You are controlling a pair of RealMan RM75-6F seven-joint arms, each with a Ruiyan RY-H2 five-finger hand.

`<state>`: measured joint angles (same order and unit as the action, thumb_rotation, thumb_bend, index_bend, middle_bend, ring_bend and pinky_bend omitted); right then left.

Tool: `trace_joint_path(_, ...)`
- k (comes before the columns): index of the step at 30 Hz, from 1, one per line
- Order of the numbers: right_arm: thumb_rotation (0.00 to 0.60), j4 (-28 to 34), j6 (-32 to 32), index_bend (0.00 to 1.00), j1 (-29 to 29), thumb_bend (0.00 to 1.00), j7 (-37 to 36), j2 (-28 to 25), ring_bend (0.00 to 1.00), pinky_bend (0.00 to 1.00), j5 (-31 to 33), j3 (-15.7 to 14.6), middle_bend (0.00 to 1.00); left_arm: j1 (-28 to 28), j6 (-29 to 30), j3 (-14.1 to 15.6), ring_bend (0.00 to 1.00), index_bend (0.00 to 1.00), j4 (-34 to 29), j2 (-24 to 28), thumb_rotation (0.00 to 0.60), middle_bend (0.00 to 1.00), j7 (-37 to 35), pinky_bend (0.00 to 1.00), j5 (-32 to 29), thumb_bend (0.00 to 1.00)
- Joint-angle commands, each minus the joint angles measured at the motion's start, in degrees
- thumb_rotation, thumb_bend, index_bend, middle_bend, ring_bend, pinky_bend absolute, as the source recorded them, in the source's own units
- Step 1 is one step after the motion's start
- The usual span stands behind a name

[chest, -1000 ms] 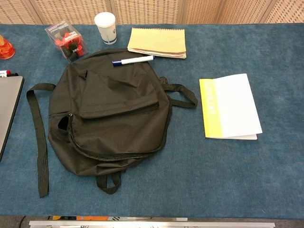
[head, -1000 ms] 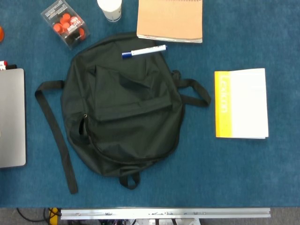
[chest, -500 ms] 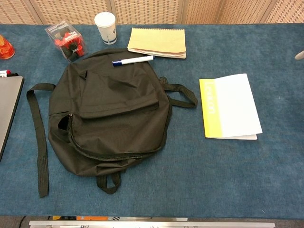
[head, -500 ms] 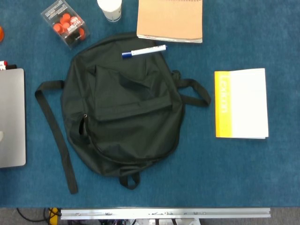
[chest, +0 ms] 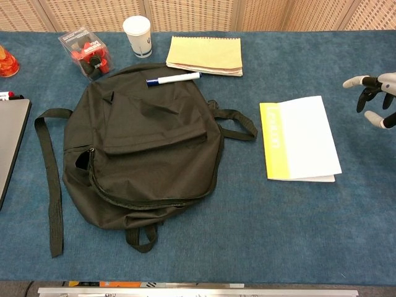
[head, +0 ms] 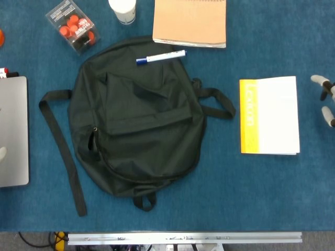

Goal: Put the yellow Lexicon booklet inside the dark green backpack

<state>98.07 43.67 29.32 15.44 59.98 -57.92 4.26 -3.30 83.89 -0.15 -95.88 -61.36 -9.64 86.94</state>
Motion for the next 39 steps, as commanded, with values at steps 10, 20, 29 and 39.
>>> trace_joint_path(10,0.6,-3.8,-1.8,0.09,4.1,0.54,3.5,4.2,0.24,0.35,6.5,-1.9,0.4,-0.2,-0.2,-0.1,0.08,0.22,0.1,0.1,0.6,0.13,0.0,0.03,-0.3,0.2)
trace_joint_path(20,0.6,-7.4,-2.0,0.09,7.2,0.54,5.1,8.8,0.24,0.35,9.5,-2.3,0.4,-0.3,-0.5,-0.1,0.08,0.22,0.3,0.0,0.6,0.13,-0.1,0.03,-0.5,0.2)
trace_joint_path(29,0.6,-8.8,1.9,0.09,9.2,0.54,9.1,14.3,0.24,0.35,8.6,-2.7,0.4,0.0,-0.2,-0.3,0.08,0.22,0.5,0.1,0.6,0.13,-0.3,0.03,-0.9,0.2)
trace_joint_path(39,0.6,-7.7,2.4,0.09,10.7,0.54,8.5,17.1,0.24,0.35,5.2,-2.0,0.4,0.3,0.3,-0.3,0.08,0.22,0.2,0.6,0.6,0.13,-0.2,0.03,-1.0,0.2)
